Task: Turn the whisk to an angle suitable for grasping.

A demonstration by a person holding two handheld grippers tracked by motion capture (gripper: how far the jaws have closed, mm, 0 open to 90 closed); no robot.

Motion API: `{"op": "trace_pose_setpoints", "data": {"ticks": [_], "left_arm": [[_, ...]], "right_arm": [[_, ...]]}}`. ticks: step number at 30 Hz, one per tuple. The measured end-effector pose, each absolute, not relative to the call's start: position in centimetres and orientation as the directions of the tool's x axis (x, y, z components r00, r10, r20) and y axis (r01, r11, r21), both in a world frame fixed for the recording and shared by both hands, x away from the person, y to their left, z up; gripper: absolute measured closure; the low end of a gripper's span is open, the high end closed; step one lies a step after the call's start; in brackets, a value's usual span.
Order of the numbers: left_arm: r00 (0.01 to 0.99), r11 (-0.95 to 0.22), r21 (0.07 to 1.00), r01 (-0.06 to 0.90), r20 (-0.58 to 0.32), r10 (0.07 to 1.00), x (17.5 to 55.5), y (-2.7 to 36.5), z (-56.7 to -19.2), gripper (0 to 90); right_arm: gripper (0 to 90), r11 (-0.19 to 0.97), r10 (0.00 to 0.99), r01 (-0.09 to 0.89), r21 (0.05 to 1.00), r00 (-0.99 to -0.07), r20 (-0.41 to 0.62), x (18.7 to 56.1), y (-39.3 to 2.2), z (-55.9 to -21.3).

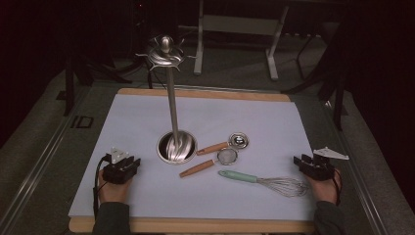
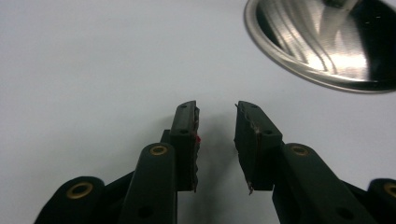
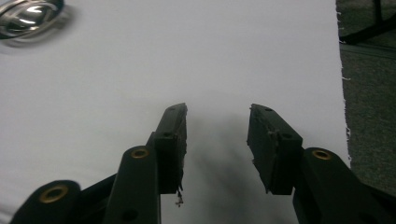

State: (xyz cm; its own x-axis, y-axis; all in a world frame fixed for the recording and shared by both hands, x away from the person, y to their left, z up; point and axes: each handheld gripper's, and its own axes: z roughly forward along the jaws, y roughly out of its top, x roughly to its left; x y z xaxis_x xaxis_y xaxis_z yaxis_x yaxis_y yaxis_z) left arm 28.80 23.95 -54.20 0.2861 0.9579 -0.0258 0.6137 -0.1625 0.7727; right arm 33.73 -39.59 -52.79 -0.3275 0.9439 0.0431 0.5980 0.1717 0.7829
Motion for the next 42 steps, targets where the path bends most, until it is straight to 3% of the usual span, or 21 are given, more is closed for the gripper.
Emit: {"op": "trace_pose_setpoints", "data": {"ticks": [22,42], "left_arm": [[0.295,-0.147,0.801,0.581,-0.039,0.955,28.4,24.2,-54.1,67.3],[0.297,-0.15,0.807,0.571,-0.032,0.954,28.2,24.1,-54.1,65.3]], "right_arm": [[63.6,0.2,0.885,0.56,0.804,-0.455,0.097,32.6,-36.5,-49.6],[61.0,0.503,0.722,0.49,0.712,-0.691,-0.034,32.6,-29.9,-46.7]]}}
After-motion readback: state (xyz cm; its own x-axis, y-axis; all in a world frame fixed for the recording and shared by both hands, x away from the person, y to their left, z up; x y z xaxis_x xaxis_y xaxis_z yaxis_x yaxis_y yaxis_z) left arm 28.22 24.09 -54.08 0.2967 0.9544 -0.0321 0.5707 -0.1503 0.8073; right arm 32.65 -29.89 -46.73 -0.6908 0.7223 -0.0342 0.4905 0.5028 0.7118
